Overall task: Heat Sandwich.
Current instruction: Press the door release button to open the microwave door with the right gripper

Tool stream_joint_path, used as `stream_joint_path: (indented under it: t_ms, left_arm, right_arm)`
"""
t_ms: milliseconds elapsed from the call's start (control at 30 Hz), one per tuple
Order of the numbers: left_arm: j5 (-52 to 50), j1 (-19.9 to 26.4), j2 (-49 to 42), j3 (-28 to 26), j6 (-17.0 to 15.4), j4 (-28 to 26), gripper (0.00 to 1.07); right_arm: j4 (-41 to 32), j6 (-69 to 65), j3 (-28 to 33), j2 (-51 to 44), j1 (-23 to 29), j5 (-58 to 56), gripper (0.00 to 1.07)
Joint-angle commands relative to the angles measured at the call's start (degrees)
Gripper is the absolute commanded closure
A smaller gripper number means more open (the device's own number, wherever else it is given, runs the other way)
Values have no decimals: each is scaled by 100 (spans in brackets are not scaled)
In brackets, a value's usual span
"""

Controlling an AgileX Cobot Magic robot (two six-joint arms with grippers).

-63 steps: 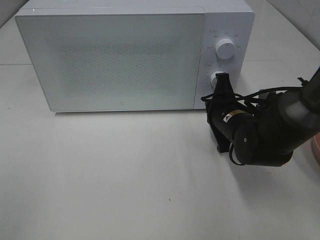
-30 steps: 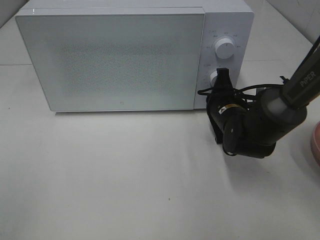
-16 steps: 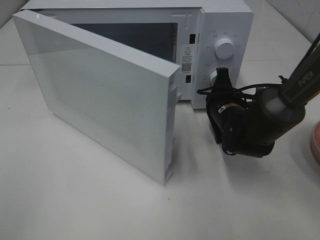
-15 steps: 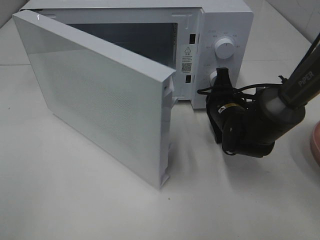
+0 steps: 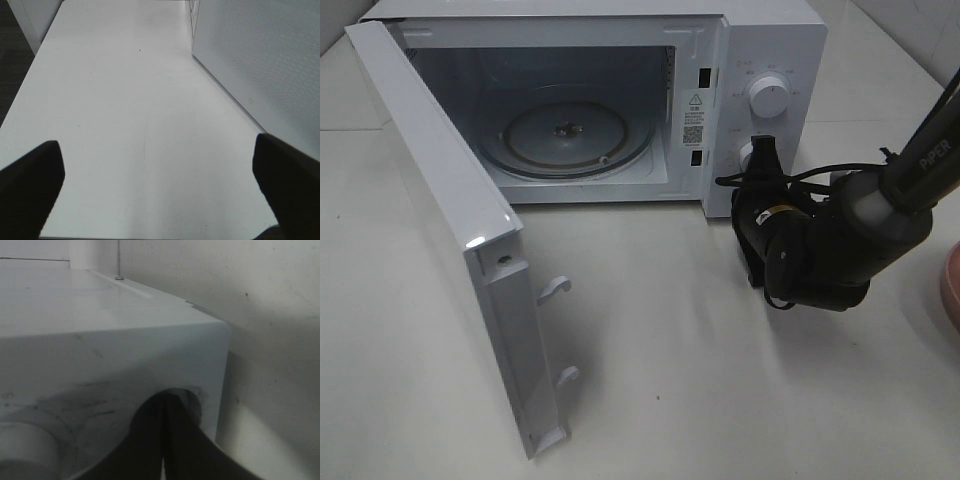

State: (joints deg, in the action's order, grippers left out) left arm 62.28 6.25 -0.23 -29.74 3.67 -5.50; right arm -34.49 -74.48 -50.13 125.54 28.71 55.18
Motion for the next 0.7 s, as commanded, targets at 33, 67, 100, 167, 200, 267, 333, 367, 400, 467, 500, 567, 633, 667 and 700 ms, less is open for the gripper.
stream_joint_path:
  t_ms: [33,67,100,167,200,267,333,367,400,467,500,567,633,667,700]
  left_arm:
    - [-86,11,-97,6,-6,6,9]
    - [-86,11,-97,6,-6,6,9]
    - [-86,11,-97,6,-6,6,9]
    - [-86,11,-97,6,-6,6,9]
    - [-86,11,-97,6,-6,6,9]
    - [-86,11,-97,6,-6,6,9]
    - [-86,11,-97,6,-6,6,9]
    - [-86,11,-97,6,-6,6,9]
    - [-86,11,-97,6,-6,6,9]
    - [-86,11,-97,6,-6,6,9]
    - [-86,11,-97,6,-6,6,9]
    - [-86,11,-97,6,-6,6,9]
    - [-86,11,-97,6,-6,6,9]
    - [-86,11,-97,6,-6,6,9]
    - [-86,11,-97,6,-6,6,9]
  right_arm:
    - [751,6,-539,40,-206,602,107]
    - [756,6,-539,40,-206,544,107]
    - [756,6,-539,40,-206,481,107]
    - [756,6,-539,40,-206,395,107]
    - [756,6,-533,40,-206,361,107]
    - [756,6,-533,40,-206,361,107]
    - [762,-11,-533,40,-206,361,107]
    - [762,-11,-533,40,-201,361,107]
    - [762,-11,-533,29,-201,344,107]
    - [756,-11,-453,-29,-189,321,107]
    - [756,-11,-378,-74,-189,309,107]
    - [756,-11,-235,-178,-189,292,107]
    - [848,-52,-109,-269,-189,189,107]
    - [957,-97,-40,-304,-189,86,107]
    - [1077,-132,17,-350,-189,-6,107]
